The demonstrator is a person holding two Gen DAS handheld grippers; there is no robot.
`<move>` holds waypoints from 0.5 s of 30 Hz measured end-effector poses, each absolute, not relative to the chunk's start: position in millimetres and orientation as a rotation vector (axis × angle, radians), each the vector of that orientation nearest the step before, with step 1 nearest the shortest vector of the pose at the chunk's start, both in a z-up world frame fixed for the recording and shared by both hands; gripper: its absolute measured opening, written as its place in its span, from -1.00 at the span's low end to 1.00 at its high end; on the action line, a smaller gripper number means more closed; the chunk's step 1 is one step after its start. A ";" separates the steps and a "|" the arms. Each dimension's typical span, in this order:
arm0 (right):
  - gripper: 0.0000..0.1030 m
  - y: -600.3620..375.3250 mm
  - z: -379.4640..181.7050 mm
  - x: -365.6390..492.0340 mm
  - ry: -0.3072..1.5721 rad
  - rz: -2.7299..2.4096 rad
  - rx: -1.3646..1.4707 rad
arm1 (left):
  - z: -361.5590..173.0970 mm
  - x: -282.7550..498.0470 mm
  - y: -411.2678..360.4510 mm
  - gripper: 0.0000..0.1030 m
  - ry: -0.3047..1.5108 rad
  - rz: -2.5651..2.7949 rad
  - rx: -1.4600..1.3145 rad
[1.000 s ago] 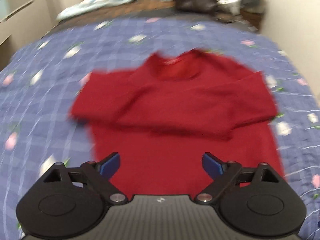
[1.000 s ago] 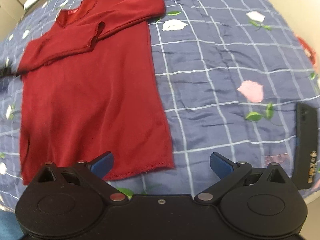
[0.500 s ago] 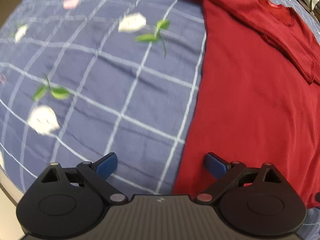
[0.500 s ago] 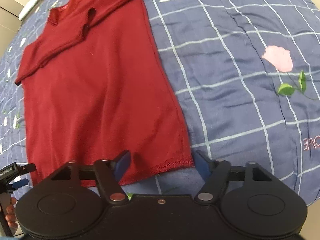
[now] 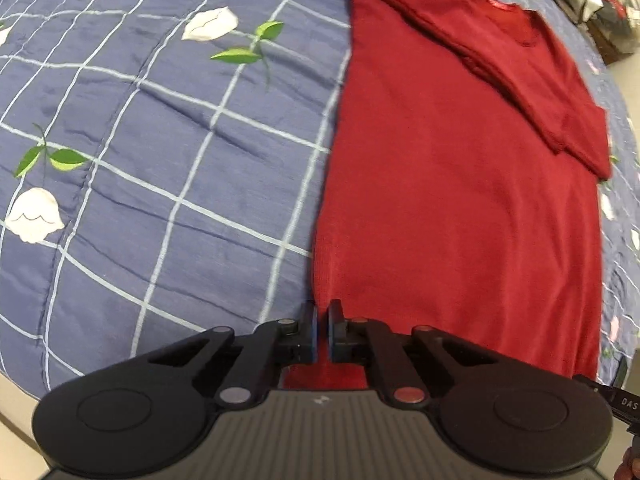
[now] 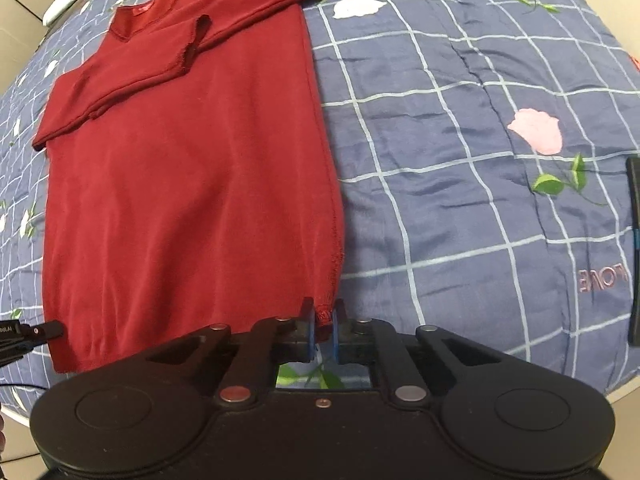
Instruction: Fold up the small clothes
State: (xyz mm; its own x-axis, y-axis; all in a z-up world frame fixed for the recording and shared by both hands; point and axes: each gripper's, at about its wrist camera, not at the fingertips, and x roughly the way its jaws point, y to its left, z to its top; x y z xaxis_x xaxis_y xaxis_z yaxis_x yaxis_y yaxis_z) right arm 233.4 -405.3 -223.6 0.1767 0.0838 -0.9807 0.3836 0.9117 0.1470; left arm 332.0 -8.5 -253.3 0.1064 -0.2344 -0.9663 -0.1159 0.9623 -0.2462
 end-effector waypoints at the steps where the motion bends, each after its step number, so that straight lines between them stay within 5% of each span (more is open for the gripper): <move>1: -0.87 -404.3 -218.7 230.3 1.383 -0.221 0.393 | -253.2 329.2 -7.1 -0.95 1.462 -0.094 -0.276; 15: -0.88 -381.3 -178.1 151.7 1.347 -0.155 0.322 | -206.1 274.2 12.6 -0.96 1.417 -0.114 -0.212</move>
